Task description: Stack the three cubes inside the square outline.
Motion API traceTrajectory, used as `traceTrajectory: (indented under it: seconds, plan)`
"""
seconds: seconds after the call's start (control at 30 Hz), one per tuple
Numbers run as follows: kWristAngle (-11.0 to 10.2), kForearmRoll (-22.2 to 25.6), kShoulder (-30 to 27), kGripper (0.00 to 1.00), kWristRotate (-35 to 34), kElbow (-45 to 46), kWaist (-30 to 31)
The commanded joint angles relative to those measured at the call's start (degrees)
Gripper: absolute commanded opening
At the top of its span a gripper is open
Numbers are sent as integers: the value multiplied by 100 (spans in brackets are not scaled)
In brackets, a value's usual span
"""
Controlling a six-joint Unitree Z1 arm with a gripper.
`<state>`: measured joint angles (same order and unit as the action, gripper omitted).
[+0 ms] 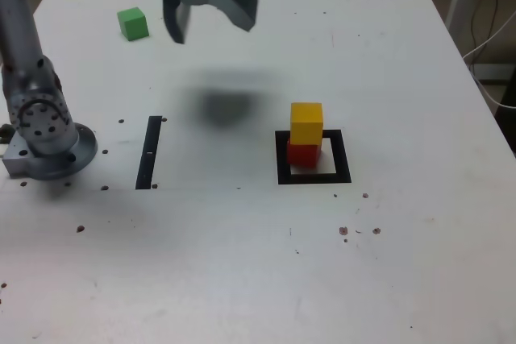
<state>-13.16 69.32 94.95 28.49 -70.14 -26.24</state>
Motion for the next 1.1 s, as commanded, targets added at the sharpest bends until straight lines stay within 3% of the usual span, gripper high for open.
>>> traceTrajectory:
  seconds: [0.0,0.23,0.53,0.67,0.9,1.07]
  plan:
    - [-69,-74,-46,100,43,82,-235]
    - [-335,-177,-124,100,156,147,-1408]
    - [-315,-223,459,100,161,-92,-2960]
    - [-376,-255,731,100,-6,-220,-3240]
    - [-829,-75,878,100,-760,-258,-3354]
    - [-848,-5,1191,100,-845,-255,-3766]
